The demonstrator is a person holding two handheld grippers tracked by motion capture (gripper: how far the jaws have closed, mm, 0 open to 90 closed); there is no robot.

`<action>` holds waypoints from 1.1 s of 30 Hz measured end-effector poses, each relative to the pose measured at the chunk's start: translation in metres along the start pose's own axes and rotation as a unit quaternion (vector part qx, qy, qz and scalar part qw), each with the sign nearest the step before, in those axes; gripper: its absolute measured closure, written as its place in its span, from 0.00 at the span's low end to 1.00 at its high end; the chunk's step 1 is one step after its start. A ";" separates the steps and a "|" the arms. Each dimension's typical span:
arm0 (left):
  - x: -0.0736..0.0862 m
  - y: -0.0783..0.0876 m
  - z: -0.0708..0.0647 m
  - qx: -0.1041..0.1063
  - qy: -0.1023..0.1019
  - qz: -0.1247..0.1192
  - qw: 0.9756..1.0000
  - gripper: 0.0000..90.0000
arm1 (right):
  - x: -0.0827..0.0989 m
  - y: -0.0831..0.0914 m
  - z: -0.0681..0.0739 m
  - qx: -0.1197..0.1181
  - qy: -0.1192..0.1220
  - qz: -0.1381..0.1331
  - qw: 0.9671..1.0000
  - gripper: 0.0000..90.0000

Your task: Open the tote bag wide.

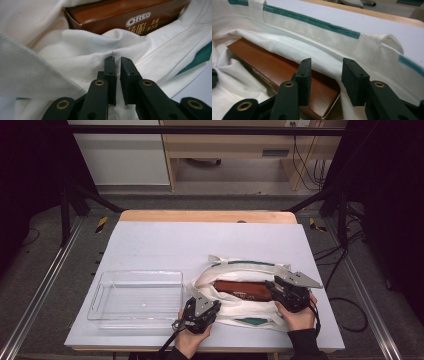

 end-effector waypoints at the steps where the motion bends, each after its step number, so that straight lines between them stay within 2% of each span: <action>1: 0.000 0.000 0.000 0.002 0.003 0.000 1.000 0.94 | 0.000 0.000 0.000 0.004 0.004 0.000 1.000 0.66; 5: 0.000 0.000 0.001 0.005 0.009 0.002 1.000 0.95 | -0.003 0.001 -0.001 0.017 0.015 -0.004 1.000 0.61; 9: 0.001 0.000 0.001 0.003 0.006 0.003 1.000 0.96 | 0.000 -0.005 -0.003 0.023 0.020 0.013 0.999 0.60; 11: 0.001 0.000 0.001 0.003 0.006 0.003 1.000 0.95 | 0.004 -0.011 -0.004 0.032 0.039 0.032 0.998 0.67; 12: 0.001 0.000 0.001 0.003 0.005 0.003 1.000 0.95 | 0.005 -0.014 -0.005 0.042 0.051 0.045 0.997 0.82; 13: 0.001 0.000 0.001 0.003 0.005 0.003 1.000 0.95 | 0.005 -0.014 -0.005 0.042 0.051 0.045 0.997 0.82; 15: 0.001 0.000 0.001 0.003 0.004 0.004 1.000 0.95 | 0.004 -0.015 -0.007 0.046 0.053 0.046 0.996 0.91; 21: 0.001 -0.001 0.000 0.002 0.001 0.008 1.000 0.95 | -0.005 -0.022 -0.017 0.060 0.033 0.045 0.997 0.94; 28: 0.002 -0.001 -0.001 0.004 0.000 0.009 1.000 0.95 | 0.001 -0.045 -0.035 0.035 -0.022 0.068 0.997 0.93; 33: 0.002 0.000 -0.001 0.005 0.001 0.009 1.000 0.95 | 0.007 -0.051 -0.037 0.033 -0.028 0.077 0.996 0.93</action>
Point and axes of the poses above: each handheld gripper's, and its own axes: y roughly backward along the jaws, x roughly out of its underside, z roughly to its left, the point moved 8 cm from there along -y, roughly forward along the jaws, and after that the axes turned 2 degrees about -x, right-handed, at the moved point
